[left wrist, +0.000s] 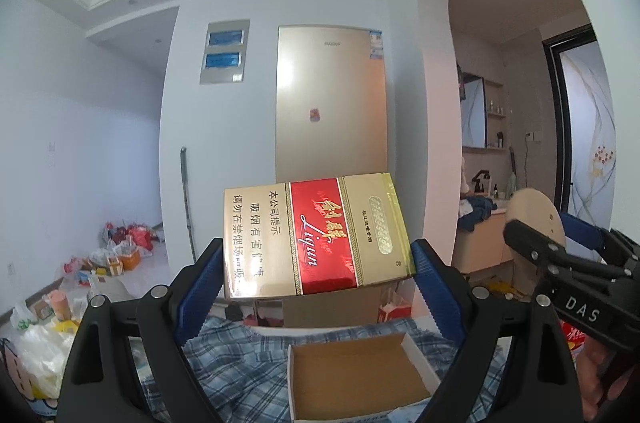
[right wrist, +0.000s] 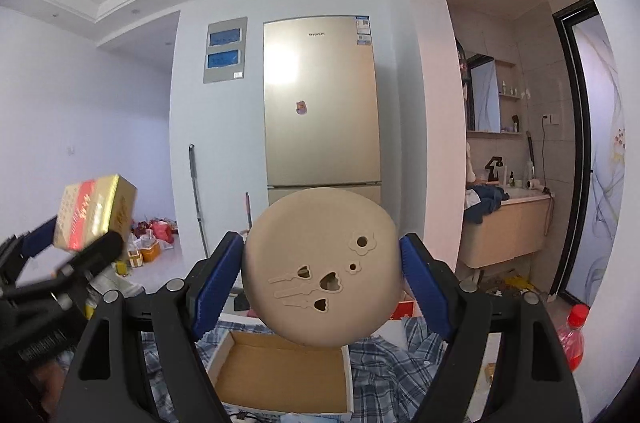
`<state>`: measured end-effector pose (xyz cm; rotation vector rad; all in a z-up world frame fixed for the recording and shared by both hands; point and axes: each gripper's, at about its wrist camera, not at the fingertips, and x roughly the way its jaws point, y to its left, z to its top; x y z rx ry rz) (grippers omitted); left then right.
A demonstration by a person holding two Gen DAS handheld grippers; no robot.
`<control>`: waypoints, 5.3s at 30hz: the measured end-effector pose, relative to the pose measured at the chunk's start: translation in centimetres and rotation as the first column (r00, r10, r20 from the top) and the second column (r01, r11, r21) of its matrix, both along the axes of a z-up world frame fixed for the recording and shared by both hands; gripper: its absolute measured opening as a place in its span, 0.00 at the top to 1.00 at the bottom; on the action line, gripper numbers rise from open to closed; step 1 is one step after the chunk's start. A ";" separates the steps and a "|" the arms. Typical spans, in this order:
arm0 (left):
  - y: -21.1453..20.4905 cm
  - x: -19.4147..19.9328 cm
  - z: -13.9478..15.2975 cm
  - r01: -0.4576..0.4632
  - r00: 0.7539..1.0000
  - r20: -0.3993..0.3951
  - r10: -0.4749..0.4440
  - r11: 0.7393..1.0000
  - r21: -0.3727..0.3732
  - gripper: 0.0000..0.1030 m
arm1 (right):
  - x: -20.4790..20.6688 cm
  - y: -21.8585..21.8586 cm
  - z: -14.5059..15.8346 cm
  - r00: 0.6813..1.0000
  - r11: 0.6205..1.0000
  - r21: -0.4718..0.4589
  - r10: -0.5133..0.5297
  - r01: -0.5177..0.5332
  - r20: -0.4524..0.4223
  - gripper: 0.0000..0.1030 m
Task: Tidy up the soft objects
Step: 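Carry the cigarette pack and coaster over the cardboard box with both grippers, then open both grippers to drop the pack and coaster into the box, then withdraw both grippers from the box and move the left gripper toward the white cable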
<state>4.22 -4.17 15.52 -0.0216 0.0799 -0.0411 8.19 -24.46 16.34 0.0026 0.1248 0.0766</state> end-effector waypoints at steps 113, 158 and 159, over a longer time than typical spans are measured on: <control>4.2 -5.6 -10.9 0.084 0.996 0.004 -0.084 0.996 0.008 0.00 | -2.3 -0.2 -10.1 0.976 0.982 0.014 0.190 -0.189 -0.109 0.01; 3.8 0.5 -17.3 0.071 0.961 -0.272 -0.057 0.997 0.041 0.00 | 0.5 0.4 -15.8 0.967 0.991 -0.088 0.079 -0.104 -0.243 0.01; 3.9 0.8 -17.4 0.074 0.956 -0.289 -0.060 0.996 0.039 0.00 | 0.7 0.4 -15.8 0.966 0.992 -0.090 0.069 -0.094 -0.250 0.01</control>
